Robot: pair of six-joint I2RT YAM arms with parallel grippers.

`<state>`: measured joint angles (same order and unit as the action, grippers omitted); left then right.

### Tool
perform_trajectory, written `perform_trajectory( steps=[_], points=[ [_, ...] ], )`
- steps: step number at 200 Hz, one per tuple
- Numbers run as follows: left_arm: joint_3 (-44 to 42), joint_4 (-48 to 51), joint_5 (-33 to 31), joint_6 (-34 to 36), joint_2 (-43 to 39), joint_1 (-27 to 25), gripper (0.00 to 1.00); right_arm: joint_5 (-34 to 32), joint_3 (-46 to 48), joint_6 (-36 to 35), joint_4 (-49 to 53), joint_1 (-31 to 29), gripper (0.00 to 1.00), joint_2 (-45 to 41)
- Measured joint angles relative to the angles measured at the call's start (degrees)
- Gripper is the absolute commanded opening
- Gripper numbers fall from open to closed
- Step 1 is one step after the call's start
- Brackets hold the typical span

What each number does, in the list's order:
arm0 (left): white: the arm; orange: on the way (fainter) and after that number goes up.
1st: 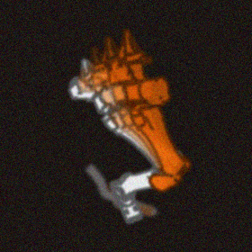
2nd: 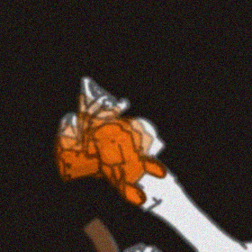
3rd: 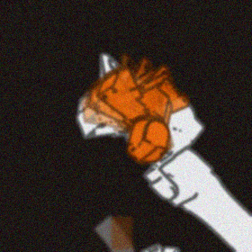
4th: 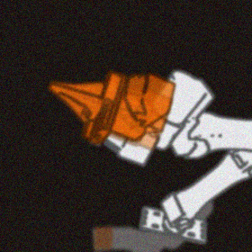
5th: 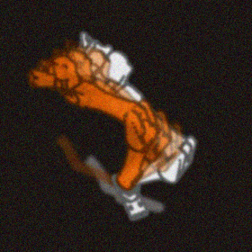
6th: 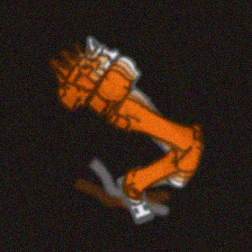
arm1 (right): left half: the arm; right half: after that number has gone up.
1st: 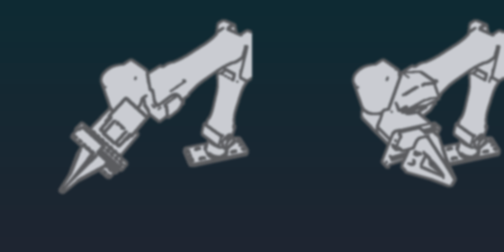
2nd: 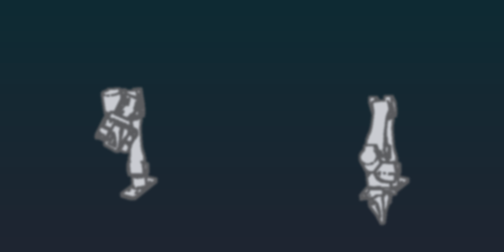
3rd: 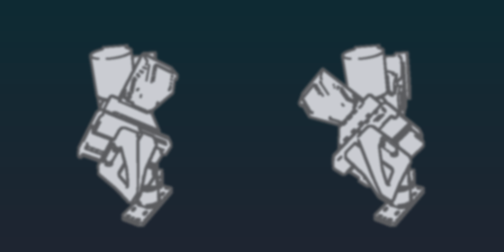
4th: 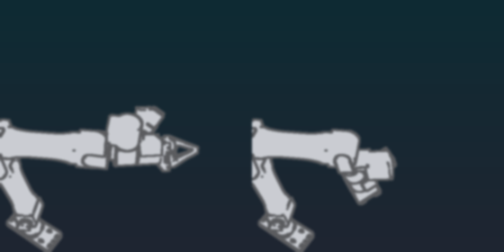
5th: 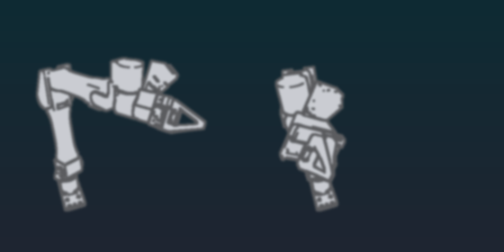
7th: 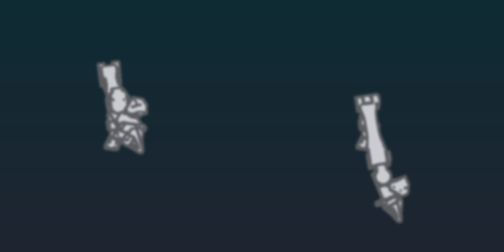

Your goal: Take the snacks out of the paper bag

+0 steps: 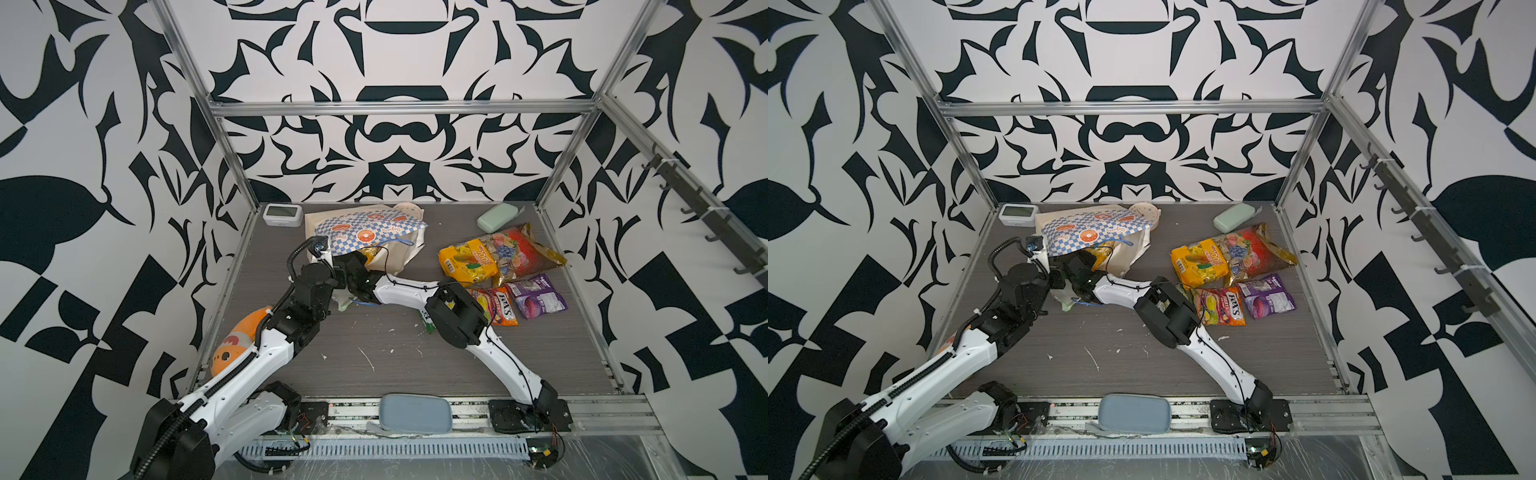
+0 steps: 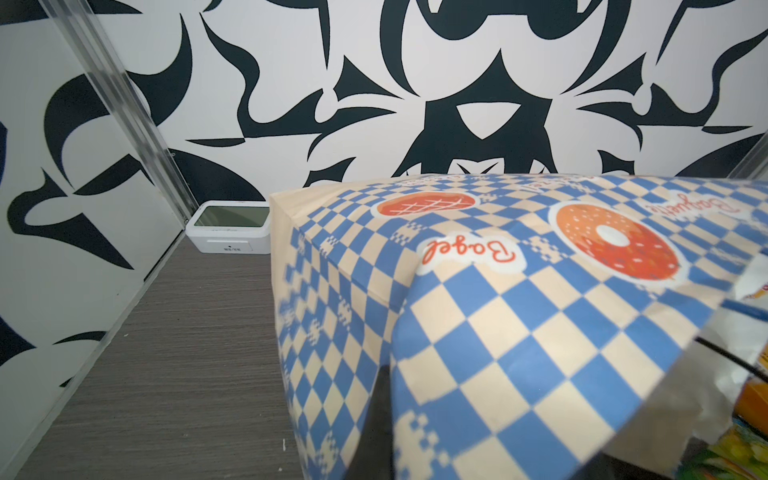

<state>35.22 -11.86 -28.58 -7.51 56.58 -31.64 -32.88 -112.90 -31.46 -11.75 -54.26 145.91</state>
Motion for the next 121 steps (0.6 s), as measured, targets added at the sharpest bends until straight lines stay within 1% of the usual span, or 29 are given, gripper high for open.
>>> perform_trajectory(
  steps=[15,21,26,47,87,121],
  points=[
    [0.0,-0.1,0.3,0.0,0.1,0.0,0.00,-0.9,2.5,-1.7,-3.5,0.2,0.12,-0.4],
    [0.0,-0.2,0.5,0.0,0.2,0.0,0.00,-1.2,3.6,-2.3,-4.9,0.3,0.09,-0.7],
    [0.0,-0.3,0.6,0.0,0.2,-0.1,0.00,-1.4,4.5,-2.7,-5.9,0.4,0.05,-1.0],
    [0.0,-0.9,0.9,0.0,0.3,-0.2,0.00,-1.9,7.7,-4.4,-8.3,0.6,0.00,-3.0],
    [0.0,-2.0,0.9,0.0,0.9,-0.3,0.00,-2.1,12.7,-5.4,-10.9,0.7,0.00,-6.6],
    [0.0,-2.0,0.9,-0.1,1.9,-0.3,0.00,-1.1,19.6,-6.3,-13.5,0.1,0.00,-11.7]
  ],
)
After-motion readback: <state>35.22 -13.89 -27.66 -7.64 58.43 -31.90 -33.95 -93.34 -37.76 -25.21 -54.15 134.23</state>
